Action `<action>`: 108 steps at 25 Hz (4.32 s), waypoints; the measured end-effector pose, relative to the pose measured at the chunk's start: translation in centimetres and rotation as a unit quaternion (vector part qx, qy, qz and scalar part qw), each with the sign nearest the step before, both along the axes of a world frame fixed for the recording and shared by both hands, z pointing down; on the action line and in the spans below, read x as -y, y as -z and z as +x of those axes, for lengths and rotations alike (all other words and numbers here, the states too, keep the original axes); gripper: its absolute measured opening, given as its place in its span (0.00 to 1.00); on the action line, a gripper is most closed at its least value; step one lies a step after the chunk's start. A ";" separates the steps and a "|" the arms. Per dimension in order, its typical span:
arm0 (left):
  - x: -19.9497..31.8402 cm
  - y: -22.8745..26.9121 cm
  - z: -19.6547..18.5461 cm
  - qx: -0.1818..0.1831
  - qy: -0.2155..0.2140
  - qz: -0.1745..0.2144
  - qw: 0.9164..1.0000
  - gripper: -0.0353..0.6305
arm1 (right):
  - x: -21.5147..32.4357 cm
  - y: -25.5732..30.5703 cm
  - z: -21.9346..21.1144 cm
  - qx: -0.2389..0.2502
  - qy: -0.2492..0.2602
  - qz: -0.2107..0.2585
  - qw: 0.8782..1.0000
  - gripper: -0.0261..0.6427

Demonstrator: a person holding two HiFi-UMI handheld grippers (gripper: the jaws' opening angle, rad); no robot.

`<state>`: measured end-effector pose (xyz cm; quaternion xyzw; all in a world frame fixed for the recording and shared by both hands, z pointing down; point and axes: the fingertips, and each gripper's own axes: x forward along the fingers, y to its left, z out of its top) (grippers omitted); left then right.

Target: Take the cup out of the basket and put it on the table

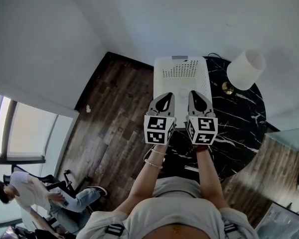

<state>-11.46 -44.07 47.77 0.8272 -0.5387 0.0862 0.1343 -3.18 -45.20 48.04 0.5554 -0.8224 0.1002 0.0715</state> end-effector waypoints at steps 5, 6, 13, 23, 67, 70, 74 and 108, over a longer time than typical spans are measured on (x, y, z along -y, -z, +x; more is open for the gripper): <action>0.8 -0.9 0.2 -0.002 -0.005 -0.010 1.000 0.06 | 1.0 -1.1 0.1 -0.006 -0.002 -0.013 1.000 0.05; 0.9 -1.1 0.2 -0.002 -0.006 -0.012 1.000 0.06 | 1.2 -1.4 0.2 -0.007 -0.003 -0.016 1.000 0.05; 2.1 -1.9 0.4 -0.004 -0.013 -0.021 1.000 0.06 | 3.4 -2.7 0.4 -0.011 -0.005 -0.039 0.999 0.05; 3.3 -2.5 1.1 0.002 -0.024 -0.027 0.999 0.06 | 5.4 -5.2 -0.1 -0.013 0.010 -0.099 0.995 0.05; 4.2 -2.0 0.1 -0.026 -0.017 -0.020 0.999 0.06 | 7.6 -17.8 -1.1 -0.114 0.071 -0.305 0.943 0.22; 4.3 -2.0 0.2 -0.024 -0.019 -0.020 0.999 0.06 | 7.4 -18.7 -1.3 -0.122 0.082 -0.323 0.935 0.22; 4.3 -2.0 0.2 -0.024 -0.022 -0.019 0.999 0.06 | 7.3 -19.4 -1.5 -0.120 0.090 -0.344 0.927 0.22; 3.8 -1.7 0.1 -0.031 -0.019 -0.019 0.999 0.06 | 6.2 -22.0 -1.2 -0.182 0.100 -0.380 0.901 0.13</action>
